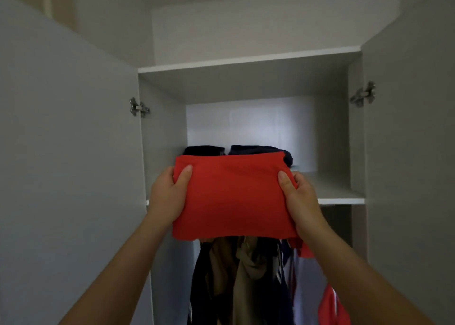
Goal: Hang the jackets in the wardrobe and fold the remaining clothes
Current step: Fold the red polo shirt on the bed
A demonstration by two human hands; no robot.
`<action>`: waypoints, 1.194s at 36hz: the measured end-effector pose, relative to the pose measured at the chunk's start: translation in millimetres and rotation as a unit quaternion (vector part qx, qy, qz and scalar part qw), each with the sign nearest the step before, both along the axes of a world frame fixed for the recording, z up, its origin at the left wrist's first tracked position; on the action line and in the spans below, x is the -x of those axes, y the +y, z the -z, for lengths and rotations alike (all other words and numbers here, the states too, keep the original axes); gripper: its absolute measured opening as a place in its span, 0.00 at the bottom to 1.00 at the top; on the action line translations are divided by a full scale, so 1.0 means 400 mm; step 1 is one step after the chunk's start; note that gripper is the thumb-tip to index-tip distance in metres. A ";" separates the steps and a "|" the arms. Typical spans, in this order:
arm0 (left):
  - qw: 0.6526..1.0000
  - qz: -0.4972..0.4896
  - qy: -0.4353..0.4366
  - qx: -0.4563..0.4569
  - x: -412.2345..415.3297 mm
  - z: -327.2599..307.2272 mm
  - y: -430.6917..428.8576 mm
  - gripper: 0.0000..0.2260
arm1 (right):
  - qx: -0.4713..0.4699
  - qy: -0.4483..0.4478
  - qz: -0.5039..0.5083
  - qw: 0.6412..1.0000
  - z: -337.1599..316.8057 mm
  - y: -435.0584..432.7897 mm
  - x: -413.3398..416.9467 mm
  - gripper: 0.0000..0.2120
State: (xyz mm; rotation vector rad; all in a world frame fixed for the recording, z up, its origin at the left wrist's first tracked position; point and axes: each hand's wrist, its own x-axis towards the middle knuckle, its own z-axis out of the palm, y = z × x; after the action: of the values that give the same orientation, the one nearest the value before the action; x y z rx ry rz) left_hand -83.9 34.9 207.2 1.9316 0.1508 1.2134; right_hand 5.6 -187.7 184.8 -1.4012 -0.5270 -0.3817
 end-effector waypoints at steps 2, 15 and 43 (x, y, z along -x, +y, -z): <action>1.000 -0.003 0.020 -0.002 -0.067 -0.020 0.056 0.13 | 0.016 -0.005 0.003 1.000 -0.020 0.049 -0.067 0.09; 0.961 0.047 0.254 0.100 -0.567 -0.080 0.440 0.17 | 0.114 0.148 -0.083 0.979 -0.047 0.425 -0.565 0.17; 0.858 0.017 0.429 -0.281 -1.032 0.059 0.662 0.20 | 0.567 -0.112 -0.065 0.813 0.030 0.798 -0.963 0.22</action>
State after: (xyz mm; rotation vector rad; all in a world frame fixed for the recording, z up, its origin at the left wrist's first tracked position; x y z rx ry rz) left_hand 328.9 299.7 183.5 2.8736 0.2353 0.2773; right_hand 390.6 131.5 172.7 -2.4657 -1.1499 -0.0823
